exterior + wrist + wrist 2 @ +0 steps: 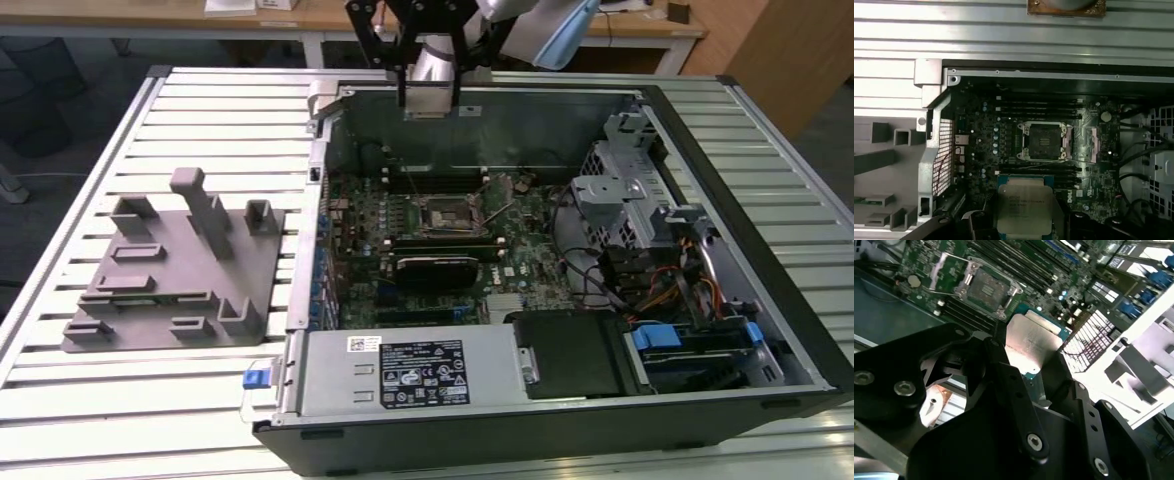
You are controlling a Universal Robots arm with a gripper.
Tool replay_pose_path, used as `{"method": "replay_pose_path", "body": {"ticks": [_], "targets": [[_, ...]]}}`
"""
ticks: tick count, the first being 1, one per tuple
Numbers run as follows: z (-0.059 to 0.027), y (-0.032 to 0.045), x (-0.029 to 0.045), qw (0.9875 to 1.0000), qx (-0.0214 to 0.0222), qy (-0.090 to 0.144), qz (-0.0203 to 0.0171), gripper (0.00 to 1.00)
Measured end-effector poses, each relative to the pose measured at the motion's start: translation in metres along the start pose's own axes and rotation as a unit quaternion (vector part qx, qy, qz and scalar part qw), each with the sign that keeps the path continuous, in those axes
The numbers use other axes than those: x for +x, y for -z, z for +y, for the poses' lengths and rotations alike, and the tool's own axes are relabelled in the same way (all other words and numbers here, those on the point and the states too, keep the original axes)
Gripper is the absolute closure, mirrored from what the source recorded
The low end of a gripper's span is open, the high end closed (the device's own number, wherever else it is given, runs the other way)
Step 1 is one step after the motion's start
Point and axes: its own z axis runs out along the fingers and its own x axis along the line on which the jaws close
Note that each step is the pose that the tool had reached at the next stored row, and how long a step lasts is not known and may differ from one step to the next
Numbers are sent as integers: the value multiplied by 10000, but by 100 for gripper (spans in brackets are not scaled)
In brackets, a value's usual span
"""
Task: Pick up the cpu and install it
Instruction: 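Pick up the cpu and move it towards the insertion slot, then place the cpu into insertion slot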
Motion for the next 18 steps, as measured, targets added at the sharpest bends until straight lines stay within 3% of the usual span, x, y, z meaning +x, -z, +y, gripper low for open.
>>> {"method": "replay_pose_path", "body": {"ticks": [5, 12, 18], "targets": [[9, -8, -175, 10000, 0, 0, 0, 47], [9, -8, -215, 10000, 10, -38, -2, 47], [9, -16, -216, 9987, 11, -506, -23, 47]]}}
